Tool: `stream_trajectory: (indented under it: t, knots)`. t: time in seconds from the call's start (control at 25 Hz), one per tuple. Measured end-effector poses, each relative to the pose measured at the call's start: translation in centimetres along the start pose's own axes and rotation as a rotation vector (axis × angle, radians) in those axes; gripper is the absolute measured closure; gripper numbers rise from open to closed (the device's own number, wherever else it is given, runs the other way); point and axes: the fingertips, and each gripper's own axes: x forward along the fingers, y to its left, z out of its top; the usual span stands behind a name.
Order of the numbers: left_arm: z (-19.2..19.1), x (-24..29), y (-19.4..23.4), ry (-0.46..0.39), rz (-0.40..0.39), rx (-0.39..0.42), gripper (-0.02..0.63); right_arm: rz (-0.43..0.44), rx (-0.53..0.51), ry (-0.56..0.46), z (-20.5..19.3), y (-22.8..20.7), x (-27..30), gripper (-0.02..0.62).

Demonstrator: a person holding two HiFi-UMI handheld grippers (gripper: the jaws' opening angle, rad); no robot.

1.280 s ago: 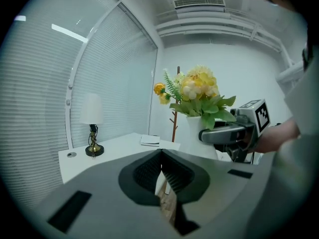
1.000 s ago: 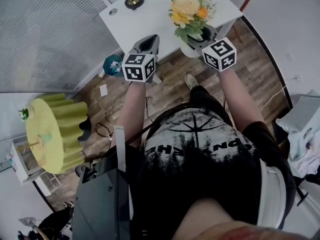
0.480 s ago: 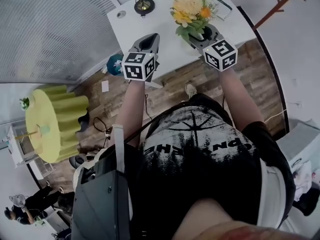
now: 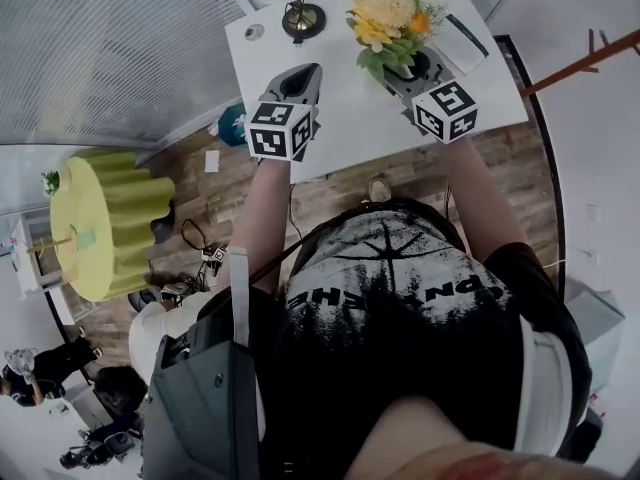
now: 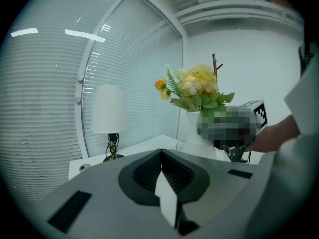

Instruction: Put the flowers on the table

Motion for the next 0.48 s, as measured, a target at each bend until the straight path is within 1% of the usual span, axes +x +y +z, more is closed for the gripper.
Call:
stream_trajectory:
  t: [0.28, 0.48]
  knots:
    - [-1.2, 2.7, 1.7, 0.022, 0.065, -0.049, 0.595, 0.069, 0.014, -0.024, -1.6, -3.3, 2.2, 0.349]
    - [-0.8, 4.6, 2.9, 0.036, 0.112, -0.091, 0.595, 0.136, 0.030, -0.029, -1.8, -4.8, 4.2, 0.349]
